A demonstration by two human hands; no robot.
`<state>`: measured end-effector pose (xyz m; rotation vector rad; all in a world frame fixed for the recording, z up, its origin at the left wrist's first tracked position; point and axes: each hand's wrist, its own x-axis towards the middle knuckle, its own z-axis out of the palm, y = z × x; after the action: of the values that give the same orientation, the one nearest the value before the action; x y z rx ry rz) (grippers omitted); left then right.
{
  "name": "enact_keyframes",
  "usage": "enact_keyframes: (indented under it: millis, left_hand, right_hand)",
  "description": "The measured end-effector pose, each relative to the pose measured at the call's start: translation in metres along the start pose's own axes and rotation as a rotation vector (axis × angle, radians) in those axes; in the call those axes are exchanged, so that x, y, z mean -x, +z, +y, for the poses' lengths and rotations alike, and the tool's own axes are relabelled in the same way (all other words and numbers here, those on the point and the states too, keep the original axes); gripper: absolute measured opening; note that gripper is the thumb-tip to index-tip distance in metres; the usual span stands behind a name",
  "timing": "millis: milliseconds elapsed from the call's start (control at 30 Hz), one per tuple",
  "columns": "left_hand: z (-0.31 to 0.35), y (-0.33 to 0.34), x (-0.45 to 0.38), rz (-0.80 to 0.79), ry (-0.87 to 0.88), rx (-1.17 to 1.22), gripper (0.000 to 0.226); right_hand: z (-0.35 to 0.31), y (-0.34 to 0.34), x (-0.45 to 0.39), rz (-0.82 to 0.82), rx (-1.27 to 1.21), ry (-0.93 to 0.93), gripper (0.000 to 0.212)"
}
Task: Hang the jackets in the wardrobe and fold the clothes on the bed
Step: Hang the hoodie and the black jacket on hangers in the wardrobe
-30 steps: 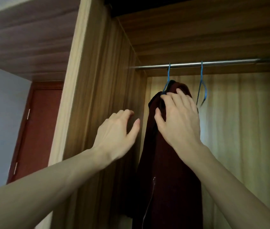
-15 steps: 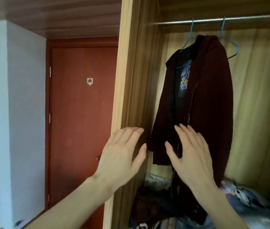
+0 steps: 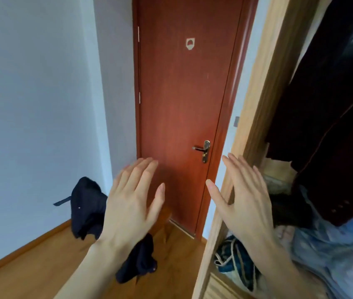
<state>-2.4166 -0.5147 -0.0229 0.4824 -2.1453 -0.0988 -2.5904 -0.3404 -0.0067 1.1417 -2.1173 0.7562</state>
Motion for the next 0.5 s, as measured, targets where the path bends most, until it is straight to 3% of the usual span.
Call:
enact_keyframes:
  millis: [233,500]
  left_hand:
    - [-0.098,-0.01,0.051,-0.026,-0.217,-0.065,0.053]
    - [-0.204,0.023,0.073,-0.078,-0.392,-0.157,0.055]
  right_hand:
    - [-0.055,0.1,0.006,-0.097,-0.154,-0.067,0.066]
    - [-0.11,0.223,-0.013,-0.171,-0.313,-0.14,0.067]
